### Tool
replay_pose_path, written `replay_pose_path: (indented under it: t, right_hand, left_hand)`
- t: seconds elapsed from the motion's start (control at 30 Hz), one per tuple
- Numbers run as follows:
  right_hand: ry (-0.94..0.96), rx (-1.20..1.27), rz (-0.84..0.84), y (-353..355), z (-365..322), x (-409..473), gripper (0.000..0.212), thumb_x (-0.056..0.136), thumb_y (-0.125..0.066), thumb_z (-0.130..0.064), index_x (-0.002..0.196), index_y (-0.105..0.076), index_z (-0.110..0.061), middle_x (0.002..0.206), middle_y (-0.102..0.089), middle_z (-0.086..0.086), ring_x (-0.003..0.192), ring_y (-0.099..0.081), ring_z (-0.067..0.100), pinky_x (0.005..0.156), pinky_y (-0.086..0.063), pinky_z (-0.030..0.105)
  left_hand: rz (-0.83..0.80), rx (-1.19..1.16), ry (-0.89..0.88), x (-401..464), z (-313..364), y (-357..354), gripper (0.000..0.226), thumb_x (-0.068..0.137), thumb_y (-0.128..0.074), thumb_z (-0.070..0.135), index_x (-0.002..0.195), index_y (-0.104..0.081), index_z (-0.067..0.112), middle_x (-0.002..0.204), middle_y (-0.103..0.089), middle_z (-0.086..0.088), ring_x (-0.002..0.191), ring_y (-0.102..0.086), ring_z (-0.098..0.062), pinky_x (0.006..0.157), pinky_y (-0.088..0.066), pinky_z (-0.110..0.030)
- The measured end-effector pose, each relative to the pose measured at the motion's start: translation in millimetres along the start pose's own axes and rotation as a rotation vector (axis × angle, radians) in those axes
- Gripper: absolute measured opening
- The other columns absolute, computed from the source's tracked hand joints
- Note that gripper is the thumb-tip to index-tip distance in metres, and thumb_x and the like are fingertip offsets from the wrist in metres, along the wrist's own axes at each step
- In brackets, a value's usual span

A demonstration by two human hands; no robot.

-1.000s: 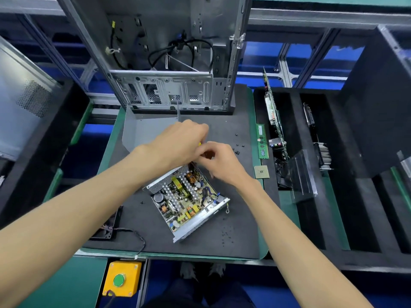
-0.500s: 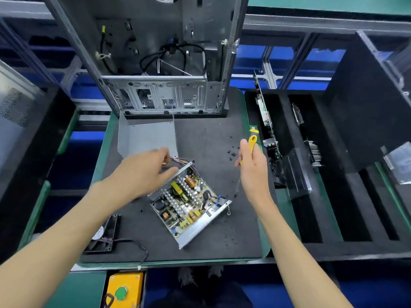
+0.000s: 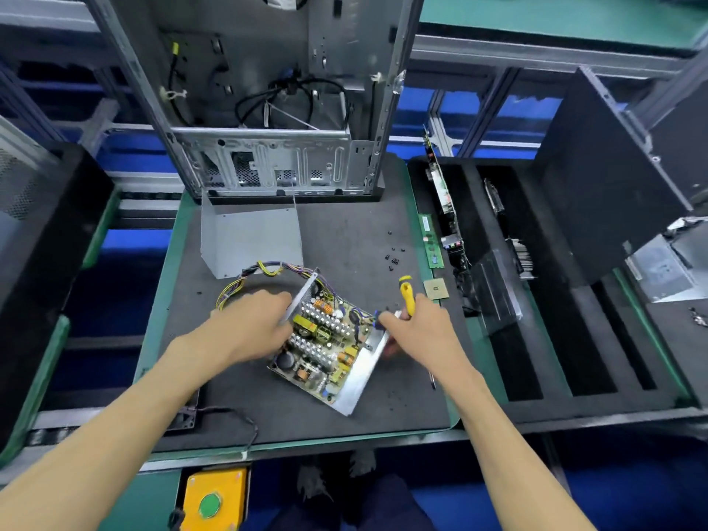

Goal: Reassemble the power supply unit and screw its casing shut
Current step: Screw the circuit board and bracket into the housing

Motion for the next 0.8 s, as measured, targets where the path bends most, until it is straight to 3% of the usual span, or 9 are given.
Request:
replay_pose_path:
  t: [0.07, 0.2, 0.3, 0.4, 0.47, 0.57, 0.63, 0.7, 0.8]
  right_hand:
    - [0.042, 0.007, 0.046, 7, -10, 9, 0.035, 0.086, -0.073, -0.033, 0.078, -0.044, -0.017, 0.074, -0.060, 0.003, 0.064, -0.057, 0.017, 0.052, -0.036, 0.027]
    - [0.082, -0.012, -0.006, 7, -23, 23, 0.032, 0.090, -0.070, -0.026, 0.079, -0.043, -0.015, 0.079, -0.058, 0.005, 0.082, -0.066, 0.031, 0.077, -0.051, 0.043]
    - [0.095, 0.007, -0.037, 1, -20, 27, 0.034, 0.091, -0.072, -0.027, 0.079, -0.043, -0.015, 0.078, -0.057, 0.007, 0.082, -0.067, 0.033, 0.076, -0.052, 0.044]
    - [0.101, 0.047, -0.037, 1, -11, 27, 0.045, 0.090, -0.076, -0.036, 0.075, -0.038, -0.018, 0.067, -0.045, -0.001, 0.056, -0.047, 0.013, 0.055, -0.034, 0.030]
    - [0.083, 0.095, -0.052, 1, -7, 27, 0.049, 0.089, -0.077, -0.041, 0.073, -0.037, -0.019, 0.064, -0.039, -0.004, 0.046, -0.043, 0.005, 0.054, -0.029, 0.028]
    - [0.055, 0.139, -0.089, 0, -2, 28, 0.051, 0.088, -0.077, -0.045, 0.072, -0.036, -0.019, 0.063, -0.037, -0.005, 0.054, -0.040, 0.011, 0.056, -0.030, 0.028]
    - [0.047, 0.178, -0.103, -2, 1, 30, 0.052, 0.088, -0.077, -0.046, 0.072, -0.036, -0.018, 0.063, -0.038, -0.004, 0.058, -0.046, 0.014, 0.056, -0.032, 0.028]
    - [0.046, 0.217, -0.114, -6, 5, 31, 0.052, 0.087, -0.078, -0.047, 0.073, -0.037, -0.018, 0.063, -0.040, -0.004, 0.048, -0.051, 0.003, 0.056, -0.033, 0.027]
    - [0.050, 0.227, -0.124, -9, 12, 34, 0.053, 0.086, -0.077, -0.051, 0.074, -0.037, -0.019, 0.062, -0.041, -0.006, 0.042, -0.051, -0.004, 0.054, -0.033, 0.023]
  left_hand:
    - [0.015, -0.096, 0.028, -6, 1, -2, 0.019, 0.090, -0.053, 0.027, 0.075, -0.046, 0.018, 0.071, -0.060, -0.002, 0.064, -0.064, -0.026, 0.068, -0.055, -0.041]
    - [-0.026, -0.193, 0.112, -13, 8, -1, 0.020, 0.087, -0.058, 0.026, 0.074, -0.053, 0.011, 0.057, -0.065, -0.003, 0.038, -0.064, -0.016, 0.054, -0.055, -0.031]
    - [-0.135, 0.054, 0.138, -16, 12, 2, 0.028, 0.091, -0.057, 0.037, 0.073, -0.047, 0.017, 0.065, -0.058, 0.002, 0.055, -0.066, -0.020, 0.062, -0.053, -0.031]
    - [-0.146, 0.319, 0.126, -11, 22, 11, 0.032, 0.093, -0.055, 0.042, 0.076, -0.043, 0.018, 0.073, -0.053, 0.005, 0.069, -0.055, -0.018, 0.068, -0.042, -0.031]
    - [-0.185, 0.410, 0.125, -6, 31, 13, 0.024, 0.095, -0.054, 0.036, 0.083, -0.047, 0.016, 0.072, -0.053, 0.004, 0.072, -0.056, -0.020, 0.066, -0.038, -0.031]
    - [-0.232, 0.481, 0.138, -5, 34, 14, 0.021, 0.095, -0.050, 0.036, 0.089, -0.046, 0.017, 0.096, -0.067, 0.001, 0.088, -0.060, -0.024, 0.068, -0.038, -0.031]
    - [-0.221, 0.495, 0.152, -5, 33, 14, 0.021, 0.094, -0.050, 0.036, 0.088, -0.053, 0.017, 0.095, -0.067, 0.002, 0.092, -0.063, -0.024, 0.069, -0.038, -0.031]
    - [-0.181, 0.510, 0.163, -7, 36, 12, 0.017, 0.093, -0.050, 0.031, 0.100, -0.059, 0.019, 0.104, -0.068, 0.002, 0.098, -0.066, -0.023, 0.069, -0.038, -0.030]
    - [-0.070, 0.474, 0.196, -14, 42, 11, 0.015, 0.096, -0.048, 0.034, 0.103, -0.052, 0.021, 0.108, -0.069, 0.003, 0.099, -0.068, -0.021, 0.065, -0.035, -0.029]
Point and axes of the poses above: each hand's wrist, its own x-axis towards the middle knuckle, its own y-axis out of the back of the hand, z = x × y, the point moved 2 cm from there along x, towards the middle knuckle
